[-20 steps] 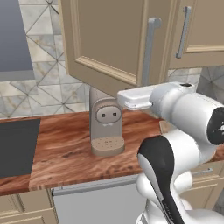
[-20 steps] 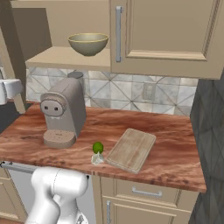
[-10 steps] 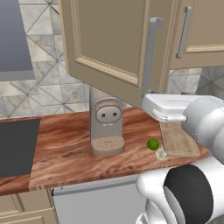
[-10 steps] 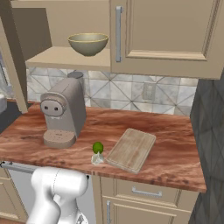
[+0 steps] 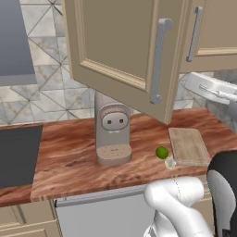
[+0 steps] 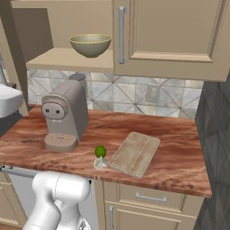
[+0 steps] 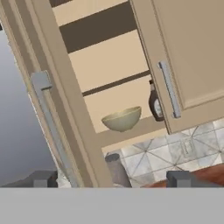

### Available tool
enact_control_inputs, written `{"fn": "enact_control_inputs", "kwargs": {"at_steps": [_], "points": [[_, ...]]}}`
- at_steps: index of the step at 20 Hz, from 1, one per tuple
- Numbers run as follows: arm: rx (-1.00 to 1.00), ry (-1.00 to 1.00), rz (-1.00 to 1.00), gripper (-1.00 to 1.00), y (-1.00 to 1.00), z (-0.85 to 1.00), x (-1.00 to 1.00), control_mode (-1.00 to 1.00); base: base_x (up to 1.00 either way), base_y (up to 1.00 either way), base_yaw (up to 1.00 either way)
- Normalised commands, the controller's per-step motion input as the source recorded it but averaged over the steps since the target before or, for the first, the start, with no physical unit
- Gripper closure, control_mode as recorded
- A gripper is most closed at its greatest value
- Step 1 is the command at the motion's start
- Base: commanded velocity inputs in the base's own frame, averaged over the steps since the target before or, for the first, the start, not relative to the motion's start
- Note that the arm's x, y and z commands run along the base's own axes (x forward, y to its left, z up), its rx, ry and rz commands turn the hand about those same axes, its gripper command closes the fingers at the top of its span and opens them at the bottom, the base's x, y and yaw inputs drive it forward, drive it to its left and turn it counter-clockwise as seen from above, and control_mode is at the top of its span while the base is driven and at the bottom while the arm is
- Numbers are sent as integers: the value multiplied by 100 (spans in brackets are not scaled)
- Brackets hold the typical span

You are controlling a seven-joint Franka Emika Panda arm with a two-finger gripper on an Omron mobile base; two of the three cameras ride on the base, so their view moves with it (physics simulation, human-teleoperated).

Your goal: Open the cabinet. Place the bowl and condiment on the counter. Then place the lime and garlic on the cutting board.

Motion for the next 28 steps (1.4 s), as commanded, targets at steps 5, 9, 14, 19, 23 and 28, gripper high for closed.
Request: {"fn": "enact_control_inputs", "kwargs": {"at_steps": [5, 9, 14, 19, 23, 28], "points": [[31, 1, 14, -100, -99, -10, 21, -100, 0, 0, 0], [40, 5, 14, -100, -85, -1, 4, -100, 0, 0, 0], [35, 2, 18, -100, -19, 0, 5, -100, 0, 0, 0], [19, 9, 12, -100, 14, -6, 4, -100, 0, 0, 0], [10, 19, 6, -100, 41, -12, 19, -100, 0, 0, 0], [5, 21, 4, -100, 36, -13, 27, -100, 0, 0, 0]]}}
